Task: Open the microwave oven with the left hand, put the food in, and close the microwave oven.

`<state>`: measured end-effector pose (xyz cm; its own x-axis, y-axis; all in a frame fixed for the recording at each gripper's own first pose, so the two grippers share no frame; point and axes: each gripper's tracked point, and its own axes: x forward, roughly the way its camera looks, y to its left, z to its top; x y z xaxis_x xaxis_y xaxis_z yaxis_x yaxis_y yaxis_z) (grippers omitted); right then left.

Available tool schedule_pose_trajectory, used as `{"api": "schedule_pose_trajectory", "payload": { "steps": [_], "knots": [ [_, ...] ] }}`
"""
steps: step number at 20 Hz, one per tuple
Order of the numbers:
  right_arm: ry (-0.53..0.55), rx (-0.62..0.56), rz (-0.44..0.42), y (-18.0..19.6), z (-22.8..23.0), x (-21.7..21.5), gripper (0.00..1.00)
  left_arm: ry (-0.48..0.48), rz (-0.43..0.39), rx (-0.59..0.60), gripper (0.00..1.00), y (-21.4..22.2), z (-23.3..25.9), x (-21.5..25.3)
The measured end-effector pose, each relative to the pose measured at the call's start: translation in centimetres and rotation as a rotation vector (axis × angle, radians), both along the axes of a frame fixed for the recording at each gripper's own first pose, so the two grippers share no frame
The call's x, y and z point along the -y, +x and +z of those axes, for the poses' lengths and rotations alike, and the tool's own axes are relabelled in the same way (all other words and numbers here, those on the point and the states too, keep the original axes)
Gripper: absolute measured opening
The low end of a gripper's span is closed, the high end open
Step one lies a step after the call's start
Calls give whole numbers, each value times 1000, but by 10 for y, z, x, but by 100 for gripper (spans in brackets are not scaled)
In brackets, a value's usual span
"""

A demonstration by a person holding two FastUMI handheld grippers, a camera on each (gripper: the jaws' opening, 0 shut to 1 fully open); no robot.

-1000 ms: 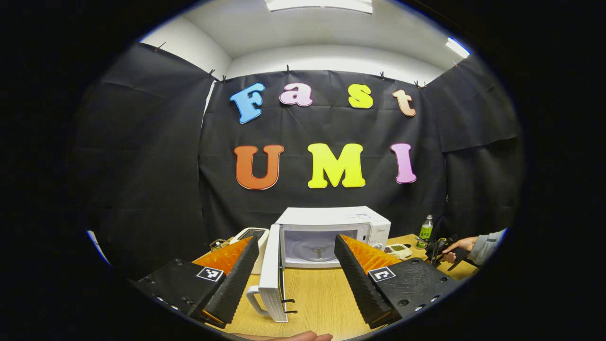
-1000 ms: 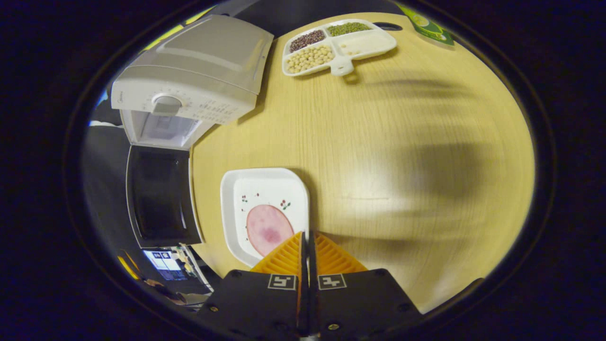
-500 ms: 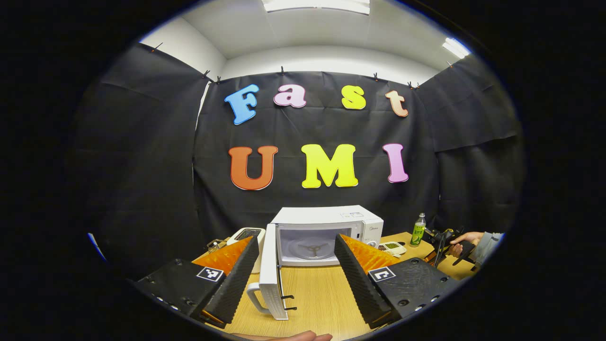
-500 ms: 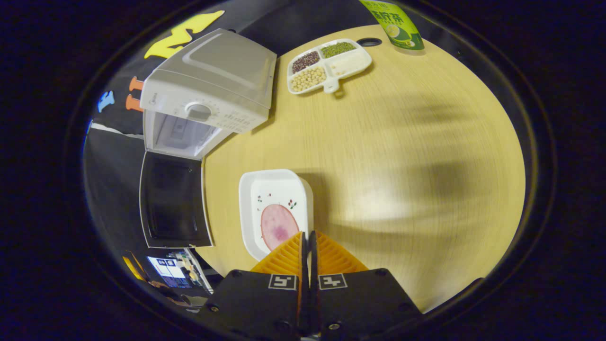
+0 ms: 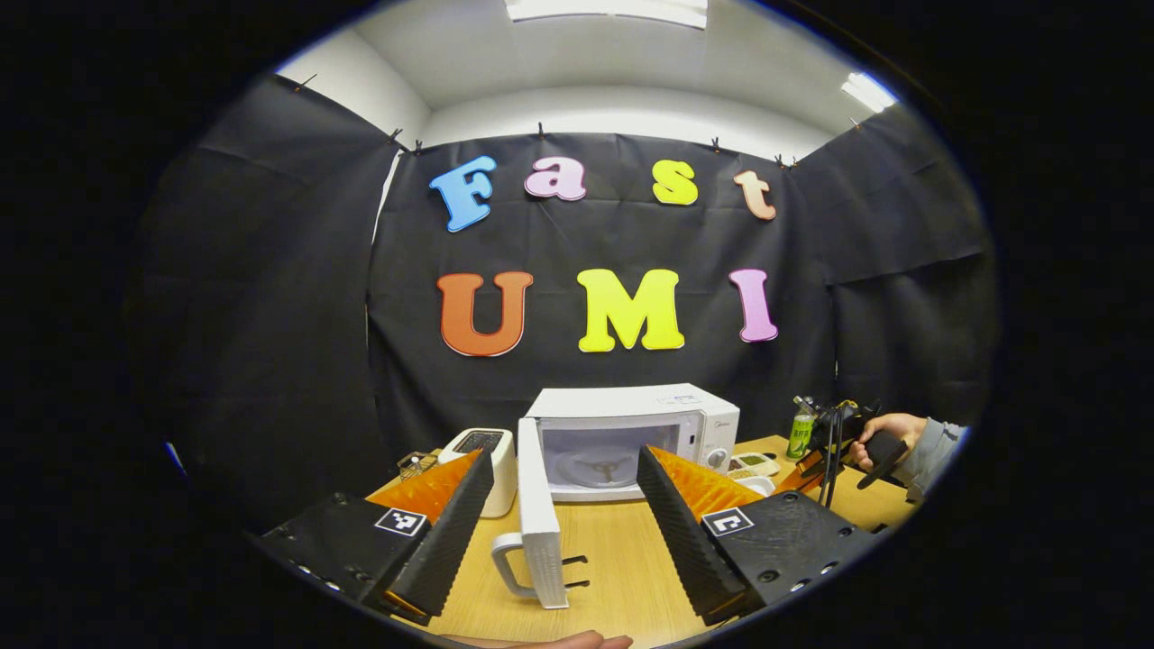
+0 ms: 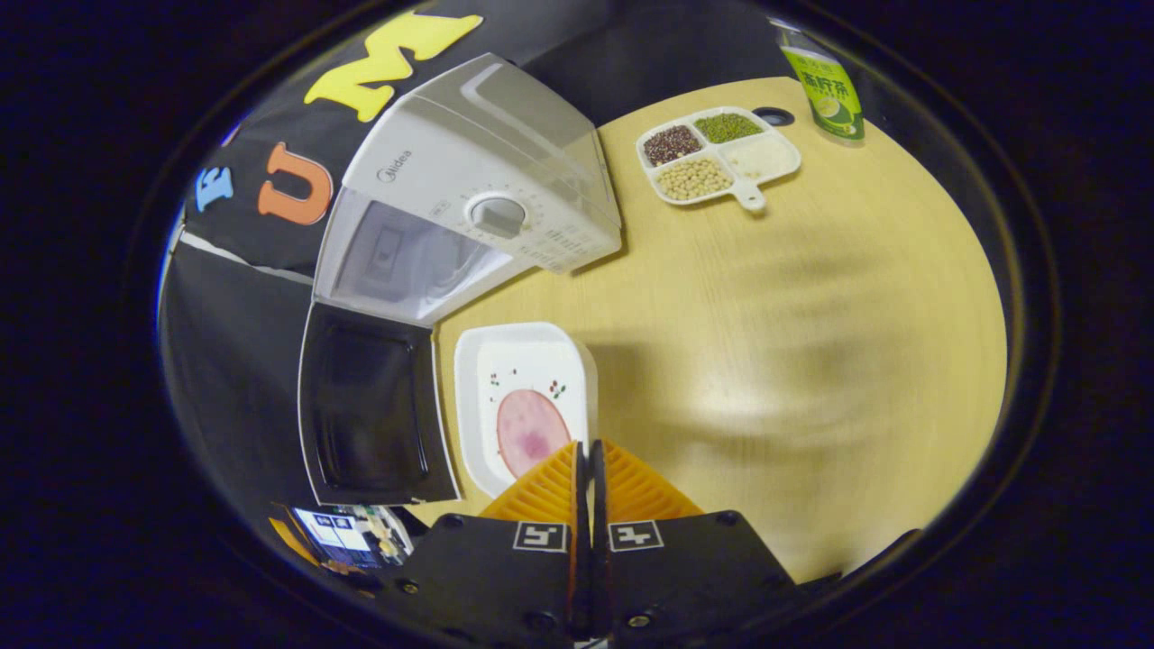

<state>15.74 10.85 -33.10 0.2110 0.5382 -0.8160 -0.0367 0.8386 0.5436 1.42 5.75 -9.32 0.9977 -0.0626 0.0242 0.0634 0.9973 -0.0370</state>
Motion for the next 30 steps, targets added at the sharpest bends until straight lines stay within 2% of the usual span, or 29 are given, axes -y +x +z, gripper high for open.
{"api": "schedule_pose_trajectory", "payload": {
  "steps": [1,2,7,8,9,11,12,13,14,15,17,20,22,25,30],
  "knots": [
    [13,-4,-14,1,-2,-14,0,8,11,-1,94,0,-2,-4],
    [29,-14,-32,2,-4,-27,4,13,16,-4,95,-1,-5,-7],
    [99,9,-169,12,-9,-92,4,-15,11,-26,95,2,-17,-17],
    [120,19,-211,17,-8,-106,4,-23,9,-38,84,5,-22,-19],
    [141,28,-259,21,-8,-118,4,-25,10,-47,95,5,-26,-22],
    [168,31,-350,28,-9,-142,4,-21,24,-60,95,5,-30,-31],
    [174,33,-386,33,-12,-154,4,-16,31,-59,84,4,-30,-36],
    [187,35,-429,38,-13,-167,4,-11,35,-59,84,2,-31,-39],
    [206,45,-471,47,-13,-180,4,-3,40,-52,84,1,-30,-43],
    [223,66,-507,55,-11,-193,4,8,48,-45,95,1,-30,-48],
    [265,112,-568,76,-10,-214,4,21,67,-51,95,0,-35,-57],
    [338,156,-710,110,-11,-235,4,15,89,-66,95,-5,-41,-71],
    [369,191,-774,133,-14,-246,5,5,103,-78,94,-5,-45,-82],
    [372,247,-838,163,-25,-252,7,-17,89,-100,94,-4,-51,-87],
    [371,353,-879,196,-33,-250,8,-15,107,-99,94,-2,-55,-101]
  ]
}}
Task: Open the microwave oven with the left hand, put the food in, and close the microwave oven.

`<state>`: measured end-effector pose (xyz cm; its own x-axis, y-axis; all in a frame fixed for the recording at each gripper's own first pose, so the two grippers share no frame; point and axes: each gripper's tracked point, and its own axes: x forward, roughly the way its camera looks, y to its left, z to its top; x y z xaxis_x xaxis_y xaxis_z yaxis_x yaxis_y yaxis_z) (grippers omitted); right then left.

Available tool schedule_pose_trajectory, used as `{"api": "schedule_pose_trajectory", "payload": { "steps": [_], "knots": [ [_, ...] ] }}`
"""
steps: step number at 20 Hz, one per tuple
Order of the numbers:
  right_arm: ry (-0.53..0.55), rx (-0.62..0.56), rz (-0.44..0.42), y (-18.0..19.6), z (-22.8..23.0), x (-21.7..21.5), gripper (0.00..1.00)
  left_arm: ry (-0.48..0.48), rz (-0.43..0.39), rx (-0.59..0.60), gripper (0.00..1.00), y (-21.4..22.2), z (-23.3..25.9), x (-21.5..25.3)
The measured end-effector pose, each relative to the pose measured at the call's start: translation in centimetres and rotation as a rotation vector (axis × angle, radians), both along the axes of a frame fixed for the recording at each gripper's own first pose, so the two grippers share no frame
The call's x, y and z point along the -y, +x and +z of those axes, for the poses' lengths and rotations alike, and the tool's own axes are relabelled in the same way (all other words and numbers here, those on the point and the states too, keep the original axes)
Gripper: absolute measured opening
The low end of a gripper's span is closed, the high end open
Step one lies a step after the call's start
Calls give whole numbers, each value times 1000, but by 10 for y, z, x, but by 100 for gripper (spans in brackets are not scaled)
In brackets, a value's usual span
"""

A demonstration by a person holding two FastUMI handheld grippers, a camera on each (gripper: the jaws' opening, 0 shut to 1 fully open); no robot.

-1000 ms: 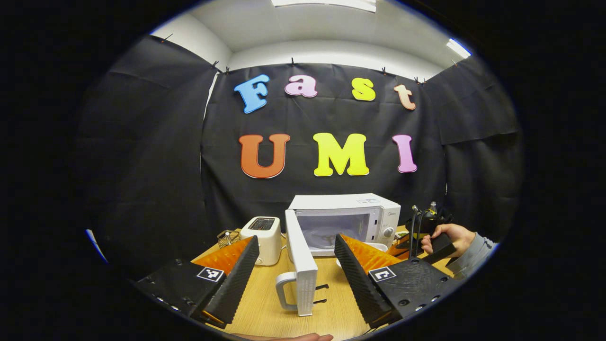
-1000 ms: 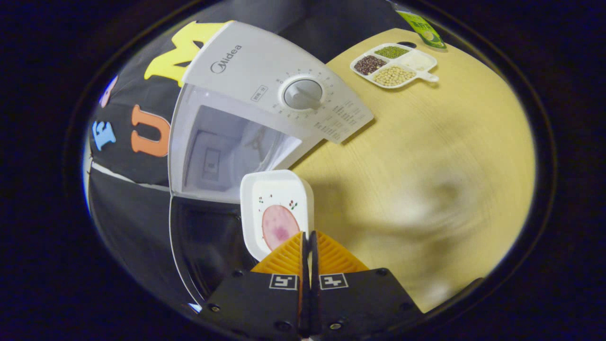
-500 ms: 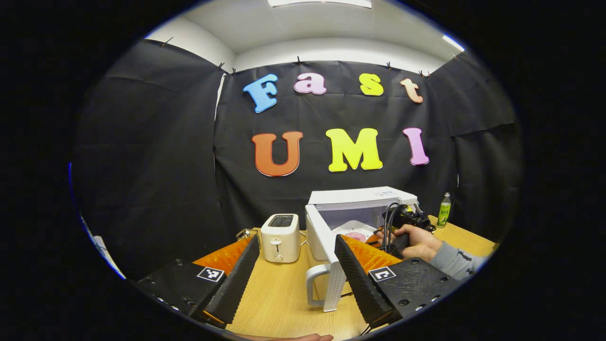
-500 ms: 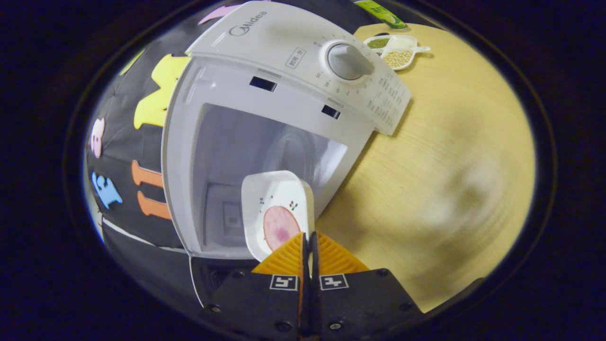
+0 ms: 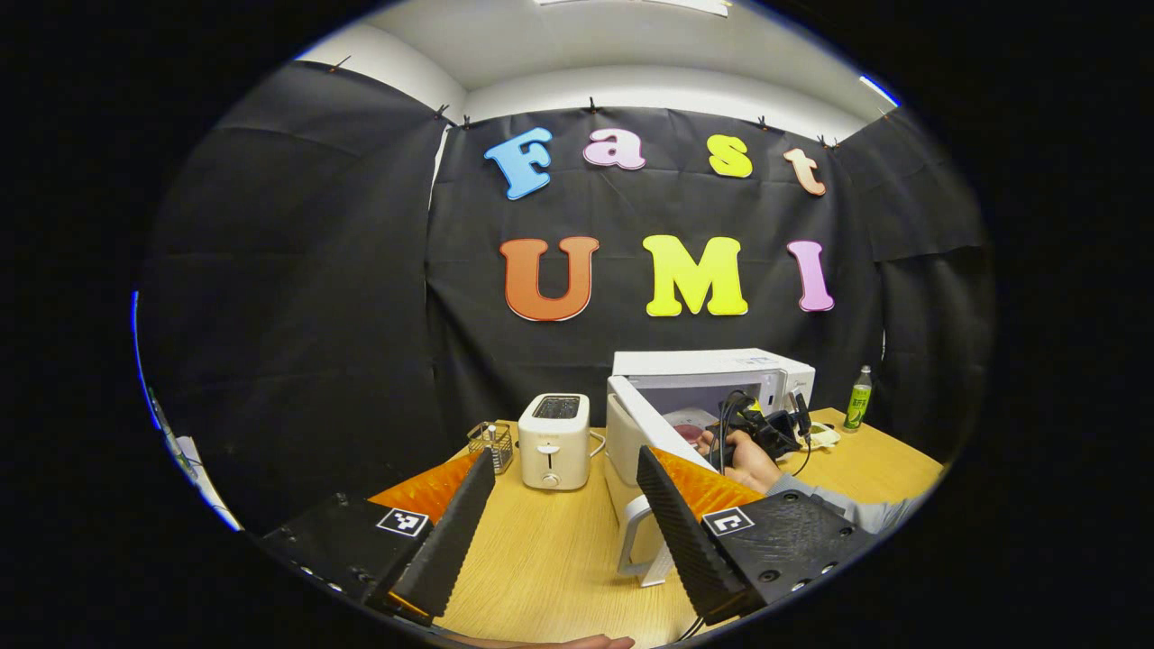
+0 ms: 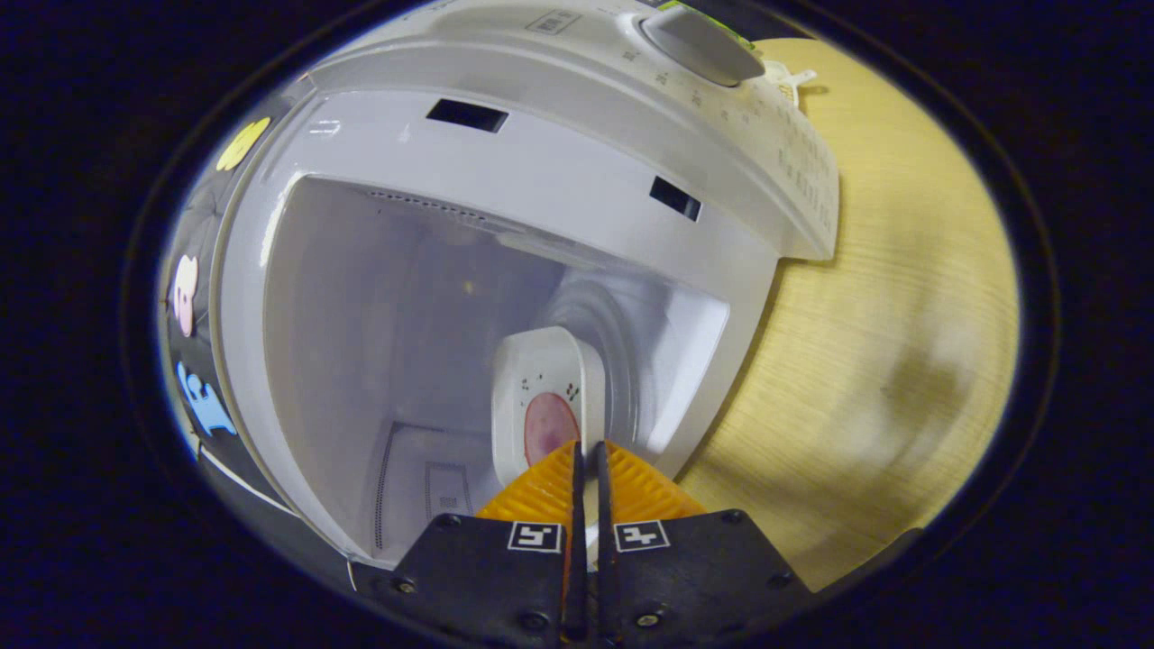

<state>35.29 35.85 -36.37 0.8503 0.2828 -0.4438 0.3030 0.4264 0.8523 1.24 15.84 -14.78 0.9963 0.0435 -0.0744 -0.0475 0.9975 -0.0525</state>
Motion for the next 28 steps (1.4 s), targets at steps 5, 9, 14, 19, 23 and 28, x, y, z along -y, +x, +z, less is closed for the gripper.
{"api": "schedule_pose_trajectory", "payload": {
  "steps": [5,9,14,19,23,28],
  "knots": [
    [-178,125,-29,7,0,18,11,3,6,-20,94,2,-10,-2],
    [-393,277,15,-1,24,29,19,30,26,-18,94,1,-13,-4],
    [-672,445,148,-23,57,36,61,33,45,-44,94,1,-24,-10],
    [-973,577,227,-52,95,67,91,42,51,-51,95,4,-35,-15],
    [-1011,646,309,-97,137,87,100,18,43,-36,94,17,-42,-20],
    [-1150,804,310,-171,207,139,92,0,40,12,92,33,-42,-30]
  ]
}}
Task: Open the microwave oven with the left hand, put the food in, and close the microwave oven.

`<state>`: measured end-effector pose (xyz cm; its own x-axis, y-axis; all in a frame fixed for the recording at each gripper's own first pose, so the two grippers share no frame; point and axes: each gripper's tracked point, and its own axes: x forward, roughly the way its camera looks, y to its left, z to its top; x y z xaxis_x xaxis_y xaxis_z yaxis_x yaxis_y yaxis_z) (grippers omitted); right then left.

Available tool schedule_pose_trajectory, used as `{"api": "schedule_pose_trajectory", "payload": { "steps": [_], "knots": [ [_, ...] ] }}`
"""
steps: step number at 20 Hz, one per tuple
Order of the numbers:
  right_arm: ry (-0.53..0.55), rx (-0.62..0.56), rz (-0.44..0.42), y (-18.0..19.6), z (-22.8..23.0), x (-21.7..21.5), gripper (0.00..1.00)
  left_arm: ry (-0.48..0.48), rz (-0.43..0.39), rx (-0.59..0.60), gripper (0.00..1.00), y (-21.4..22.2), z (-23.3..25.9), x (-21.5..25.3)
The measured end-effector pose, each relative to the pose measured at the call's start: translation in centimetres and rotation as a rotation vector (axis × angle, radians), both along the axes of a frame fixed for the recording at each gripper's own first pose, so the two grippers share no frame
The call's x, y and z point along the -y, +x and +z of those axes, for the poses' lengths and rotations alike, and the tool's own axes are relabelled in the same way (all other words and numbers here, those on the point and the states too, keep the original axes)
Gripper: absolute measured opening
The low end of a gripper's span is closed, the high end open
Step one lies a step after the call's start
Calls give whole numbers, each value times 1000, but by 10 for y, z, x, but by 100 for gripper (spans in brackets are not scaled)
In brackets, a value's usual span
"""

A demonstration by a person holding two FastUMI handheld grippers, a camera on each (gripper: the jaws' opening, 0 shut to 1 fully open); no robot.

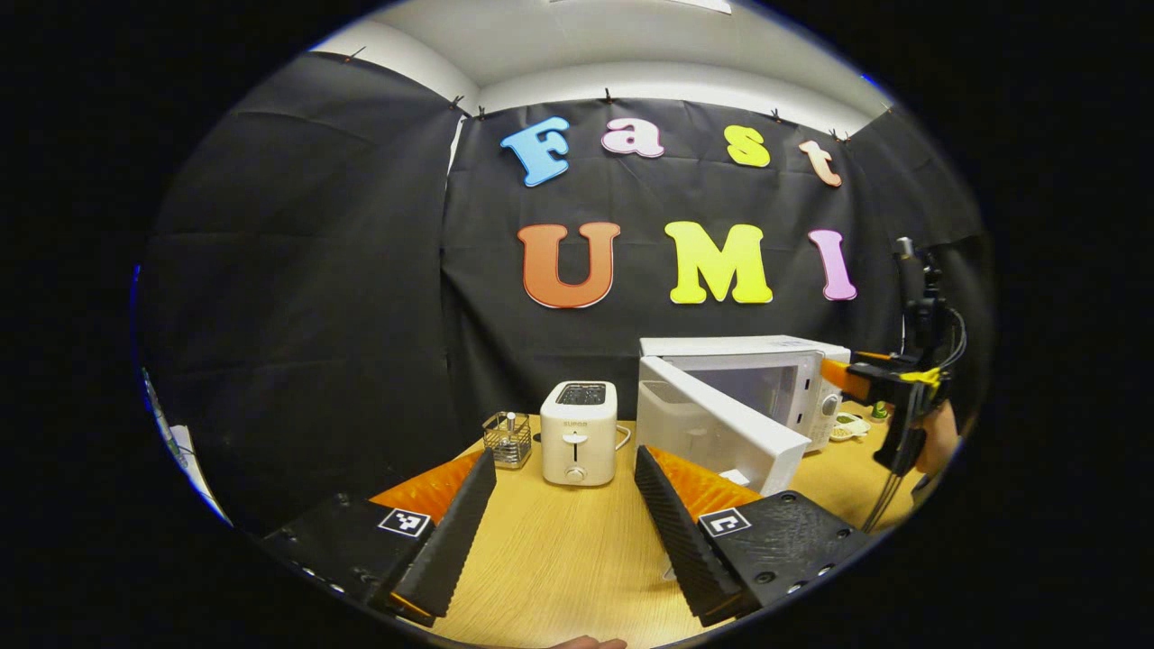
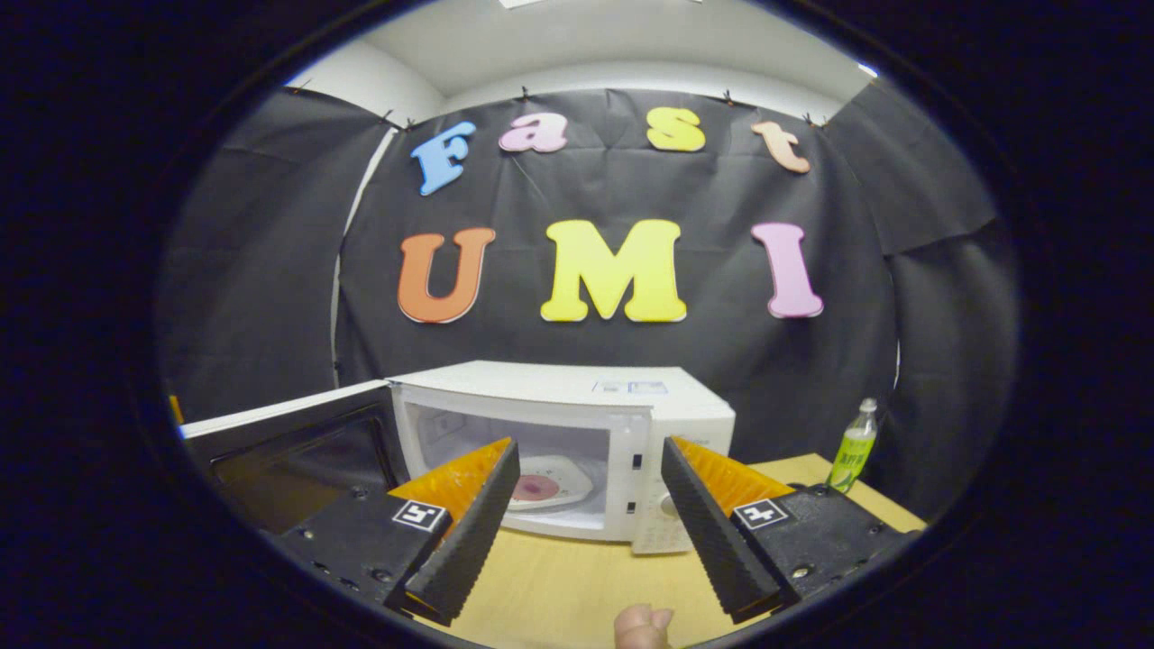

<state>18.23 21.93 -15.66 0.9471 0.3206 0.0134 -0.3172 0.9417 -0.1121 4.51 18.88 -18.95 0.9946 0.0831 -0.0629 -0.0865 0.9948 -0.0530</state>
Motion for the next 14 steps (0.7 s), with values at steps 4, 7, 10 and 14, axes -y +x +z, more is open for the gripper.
{"api": "schedule_pose_trajectory", "payload": {
  "steps": [4,7,10,14],
  "knots": [
    [-40,80,30,-67,41,38,100,43,-49,31,75,6,3,9],
    [-21,115,35,-112,61,63,96,45,-64,40,25,12,0,12],
    [-1,113,65,-144,72,76,100,8,-130,21,7,16,-15,26],
    [16,102,85,-161,84,95,100,-12,-242,-2,4,22,-37,54]
  ]
}}
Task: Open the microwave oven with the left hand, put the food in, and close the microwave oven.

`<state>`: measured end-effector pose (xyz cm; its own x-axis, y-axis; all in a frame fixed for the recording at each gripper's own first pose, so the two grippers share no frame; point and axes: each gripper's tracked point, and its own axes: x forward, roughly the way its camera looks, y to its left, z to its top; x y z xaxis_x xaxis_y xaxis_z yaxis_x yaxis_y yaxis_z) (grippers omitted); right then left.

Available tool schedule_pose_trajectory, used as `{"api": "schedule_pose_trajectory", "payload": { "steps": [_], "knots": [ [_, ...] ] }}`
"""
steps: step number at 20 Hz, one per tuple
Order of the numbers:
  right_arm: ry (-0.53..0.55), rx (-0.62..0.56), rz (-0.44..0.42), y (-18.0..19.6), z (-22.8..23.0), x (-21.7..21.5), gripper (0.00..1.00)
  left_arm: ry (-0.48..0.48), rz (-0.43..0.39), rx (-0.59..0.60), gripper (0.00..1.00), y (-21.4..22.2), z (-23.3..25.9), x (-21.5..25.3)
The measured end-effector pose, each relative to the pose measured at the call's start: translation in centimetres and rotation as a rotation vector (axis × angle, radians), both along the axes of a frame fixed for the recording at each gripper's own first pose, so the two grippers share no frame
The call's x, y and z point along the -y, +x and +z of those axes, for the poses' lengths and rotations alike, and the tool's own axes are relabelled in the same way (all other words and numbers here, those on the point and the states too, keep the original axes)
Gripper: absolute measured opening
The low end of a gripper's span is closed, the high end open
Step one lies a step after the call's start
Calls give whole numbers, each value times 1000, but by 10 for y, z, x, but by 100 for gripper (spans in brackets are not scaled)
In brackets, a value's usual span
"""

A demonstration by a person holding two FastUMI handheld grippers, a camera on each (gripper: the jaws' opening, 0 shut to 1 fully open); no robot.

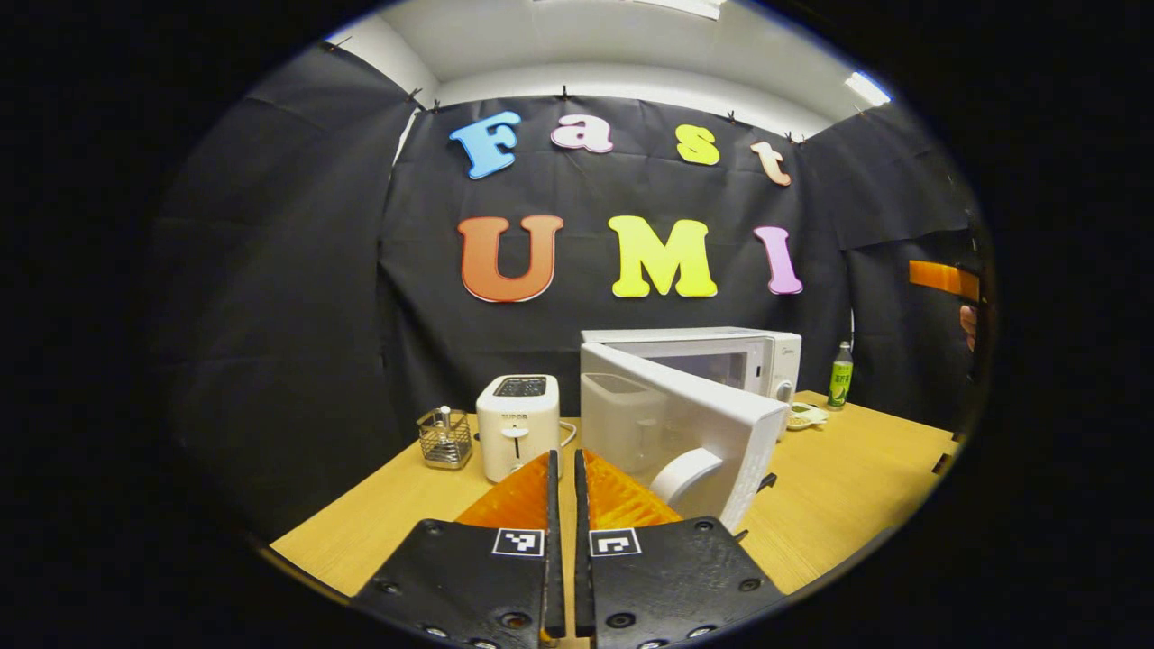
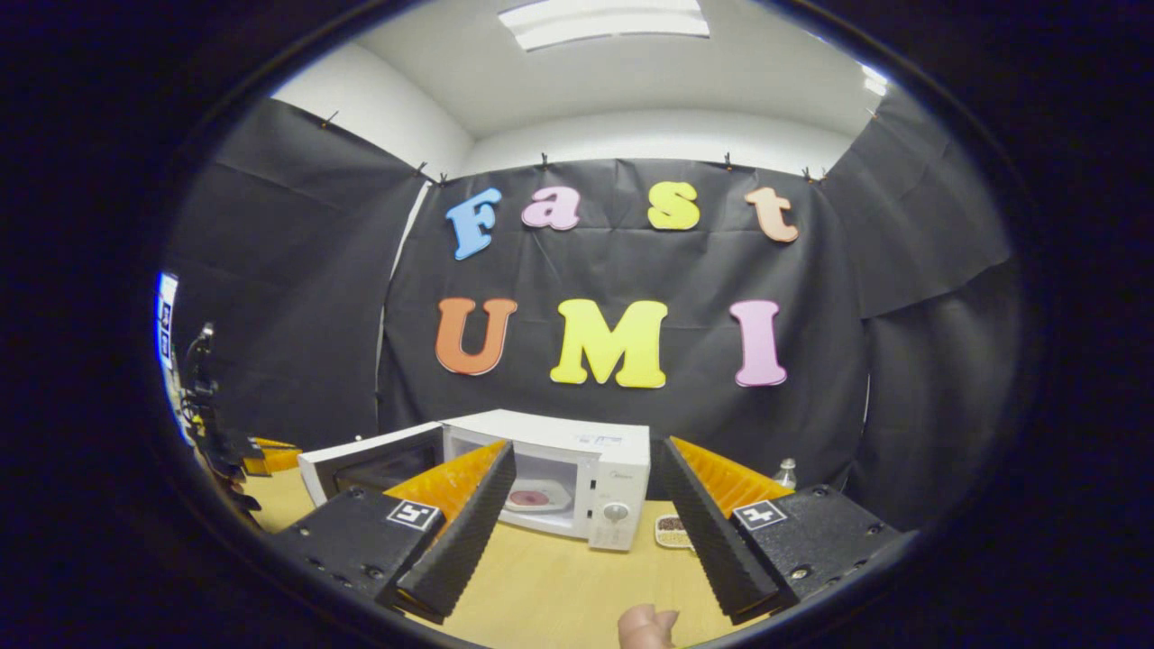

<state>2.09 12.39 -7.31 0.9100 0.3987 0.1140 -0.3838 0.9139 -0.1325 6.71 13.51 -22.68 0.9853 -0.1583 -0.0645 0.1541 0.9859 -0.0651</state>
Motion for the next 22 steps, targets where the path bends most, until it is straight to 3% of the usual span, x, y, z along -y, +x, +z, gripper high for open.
{"api": "schedule_pose_trajectory", "payload": {
  "steps": [3,5,7,10,12,13,16,17,18,22],
  "knots": [
    [35,-24,25,-4,3,16,96,-6,-7,-62,0,26,-22,14],
    [58,-33,19,-1,3,30,96,-6,-13,-60,0,15,-22,21],
    [58,-37,-2,5,0,47,100,-35,-86,-21,0,13,-13,44],
    [62,-40,-7,13,-2,65,96,-30,-173,-17,0,26,-18,79],
    [70,-40,-6,16,-2,74,100,-21,-218,-26,0,36,-24,101],
    [74,-34,-10,18,-2,78,96,-25,-237,-22,0,43,-25,111],
    [62,-12,-35,24,-6,93,100,-60,-310,-17,0,62,-30,146],
    [61,-7,-32,24,-7,93,96,-82,-328,-26,0,69,-33,156],
    [61,-3,-23,23,-8,93,100,-100,-337,-33,0,76,-35,165],
    [62,-12,-28,34,-17,106,100,-102,-347,-22,0,94,-30,195]
  ]
}}
